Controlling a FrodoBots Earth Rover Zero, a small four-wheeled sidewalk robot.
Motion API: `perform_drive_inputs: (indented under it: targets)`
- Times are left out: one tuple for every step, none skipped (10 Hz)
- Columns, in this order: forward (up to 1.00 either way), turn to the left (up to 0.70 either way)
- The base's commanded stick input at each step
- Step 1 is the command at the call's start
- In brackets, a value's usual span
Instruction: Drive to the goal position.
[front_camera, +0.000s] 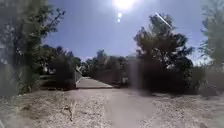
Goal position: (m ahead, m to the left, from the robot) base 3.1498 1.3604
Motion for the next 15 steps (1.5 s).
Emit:
perform_drive_inputs:
  targets:
    - [0.45,0.0]
    - [0.45,0.0]
    - [0.45,0.0]
    - [0.45,0.0]
    - [0.45,0.0]
    - [0.45,0.0]
    - [0.45,0.12]
    - [0.45,0.27]
    - [0.45,0.27]
    - [0.45,0.27]
    - [0.45,0.27]
    - [0.45,0.27]
    - [0.45,0.27]
    - [0.45,0.27]
    - [0.45,0.27]
